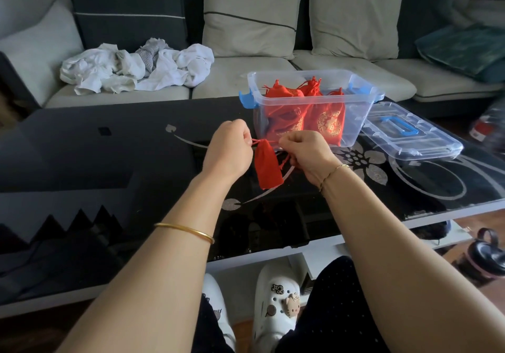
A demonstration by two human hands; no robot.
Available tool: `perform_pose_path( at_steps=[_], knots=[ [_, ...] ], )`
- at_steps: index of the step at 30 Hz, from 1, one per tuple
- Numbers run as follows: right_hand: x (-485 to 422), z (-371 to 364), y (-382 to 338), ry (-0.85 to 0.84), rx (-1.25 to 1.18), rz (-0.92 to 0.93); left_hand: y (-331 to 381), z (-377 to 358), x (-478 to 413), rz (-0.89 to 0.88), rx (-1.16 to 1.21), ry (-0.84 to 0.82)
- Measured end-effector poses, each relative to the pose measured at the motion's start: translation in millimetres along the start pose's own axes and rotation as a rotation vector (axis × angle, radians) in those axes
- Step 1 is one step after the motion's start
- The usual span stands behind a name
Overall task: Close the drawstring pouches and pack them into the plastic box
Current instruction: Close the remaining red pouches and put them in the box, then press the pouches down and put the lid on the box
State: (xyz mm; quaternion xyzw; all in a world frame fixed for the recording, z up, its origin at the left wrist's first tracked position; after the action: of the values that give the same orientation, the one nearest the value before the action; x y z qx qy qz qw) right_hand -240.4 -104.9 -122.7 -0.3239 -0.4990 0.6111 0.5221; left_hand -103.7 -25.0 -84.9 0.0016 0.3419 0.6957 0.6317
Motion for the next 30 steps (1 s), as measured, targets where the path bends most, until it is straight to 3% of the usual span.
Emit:
perform_pose_path(
  at_steps=[2,6,13,19,22,26,30],
  knots=[
    [4,-3,-1,-0.009,0.047,0.036,1,-4,0,0.062,0.081,-0.036],
    [22,-4,-4,-0.214,-0.027,0.022,2,-3,-5,0.149,0.247,-0.050],
    [13,35,-30,0.143,0.144,0.223,33,0,-36,0.178,0.530,-0.068],
    [-46,83,-90,0.264,0.067,0.210,55,22,-104,0.069,0.394,0.065],
    [-99,91,-112,0.285,0.125,0.153,56,10,-130,0.035,0.259,0.026],
    [-155,72,-98,0.144,0.534,-0.012,47,-16,-145,0.014,0.135,-0.063],
    [-164,78,-96,0.248,0.820,0.075,49,-40,-152,0.003,0.150,-0.140]
  ],
)
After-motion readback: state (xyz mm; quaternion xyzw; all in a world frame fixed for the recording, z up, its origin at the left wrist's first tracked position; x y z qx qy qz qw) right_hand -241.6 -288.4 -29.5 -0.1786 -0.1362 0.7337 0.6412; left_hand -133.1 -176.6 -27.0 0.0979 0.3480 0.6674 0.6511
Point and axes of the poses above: each hand's wrist, its own x-axis away from the middle knuckle, its own z-axis out of the back of the hand, y = z × x, the point moved 6 cm from there along -x, towards the middle knuckle, and after that the axes turned 11 degrees about -z, right-handed, at the moved point
